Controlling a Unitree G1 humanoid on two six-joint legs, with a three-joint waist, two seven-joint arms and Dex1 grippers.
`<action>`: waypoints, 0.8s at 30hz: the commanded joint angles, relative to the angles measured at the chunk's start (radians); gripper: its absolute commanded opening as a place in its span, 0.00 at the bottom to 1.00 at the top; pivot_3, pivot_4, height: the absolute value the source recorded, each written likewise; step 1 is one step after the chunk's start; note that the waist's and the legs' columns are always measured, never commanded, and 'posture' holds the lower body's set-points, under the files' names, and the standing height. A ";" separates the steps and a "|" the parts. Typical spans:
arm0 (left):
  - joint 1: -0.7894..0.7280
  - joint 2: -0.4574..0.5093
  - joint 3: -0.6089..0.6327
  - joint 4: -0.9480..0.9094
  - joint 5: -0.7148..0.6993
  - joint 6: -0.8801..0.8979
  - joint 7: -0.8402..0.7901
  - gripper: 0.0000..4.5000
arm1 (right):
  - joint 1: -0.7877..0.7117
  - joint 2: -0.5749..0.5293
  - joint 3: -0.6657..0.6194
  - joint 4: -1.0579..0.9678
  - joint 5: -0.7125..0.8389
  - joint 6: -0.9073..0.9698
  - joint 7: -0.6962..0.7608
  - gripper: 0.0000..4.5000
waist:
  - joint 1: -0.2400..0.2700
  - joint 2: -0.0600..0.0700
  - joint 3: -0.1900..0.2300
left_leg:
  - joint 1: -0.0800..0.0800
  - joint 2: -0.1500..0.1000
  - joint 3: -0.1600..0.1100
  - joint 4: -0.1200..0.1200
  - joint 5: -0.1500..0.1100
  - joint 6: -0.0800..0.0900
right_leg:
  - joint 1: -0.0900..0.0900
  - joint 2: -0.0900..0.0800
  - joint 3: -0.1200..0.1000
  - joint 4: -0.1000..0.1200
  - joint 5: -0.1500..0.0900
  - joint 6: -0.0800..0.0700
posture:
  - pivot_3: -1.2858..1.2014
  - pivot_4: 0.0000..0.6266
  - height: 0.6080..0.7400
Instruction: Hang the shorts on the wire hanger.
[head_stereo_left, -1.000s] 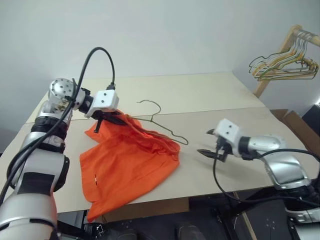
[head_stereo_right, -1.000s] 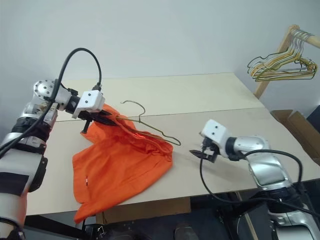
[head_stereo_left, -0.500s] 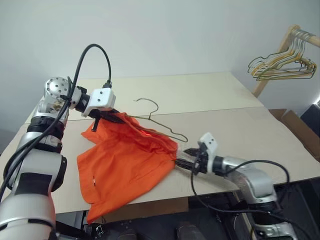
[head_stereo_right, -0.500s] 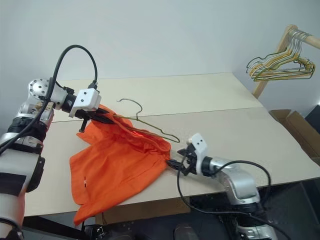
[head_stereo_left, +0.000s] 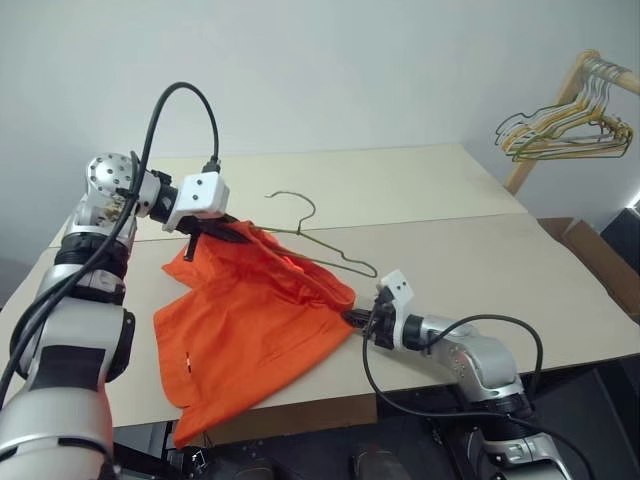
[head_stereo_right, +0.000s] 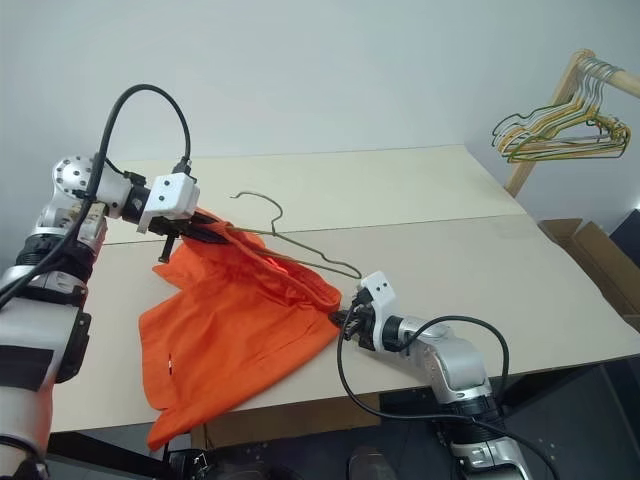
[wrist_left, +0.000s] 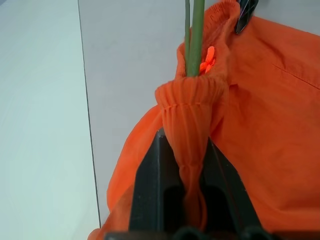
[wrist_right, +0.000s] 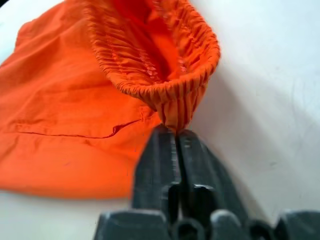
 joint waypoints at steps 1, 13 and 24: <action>0.009 0.061 -0.034 -0.076 -0.109 0.025 -0.003 0.00 | -0.029 -0.023 -0.049 0.025 0.025 -0.004 0.012 0.00 | -0.001 0.000 0.000 | 0.000 0.000 0.000 0.000 0.000 0.000 | 0.000 0.000 0.000 0.000 0.000 0.000 | 0.47 0.00 1.00; 0.023 0.190 -0.218 -0.151 -0.281 0.031 -0.003 0.00 | -0.063 -0.280 -0.111 0.080 0.109 -0.027 0.272 0.00 | 0.001 0.000 0.000 | 0.001 0.000 0.000 0.000 0.000 0.000 | 0.001 0.000 0.000 0.000 0.000 0.000 | 0.47 0.00 1.00; 0.019 0.120 -0.157 -0.060 -0.024 -0.040 0.039 0.00 | -0.053 -0.435 -0.066 -0.058 -0.041 -0.266 0.310 0.00 | 0.008 0.000 0.000 | -0.001 -0.001 0.000 0.001 0.000 0.001 | 0.000 -0.001 0.000 0.000 0.000 0.001 | 0.47 0.00 1.00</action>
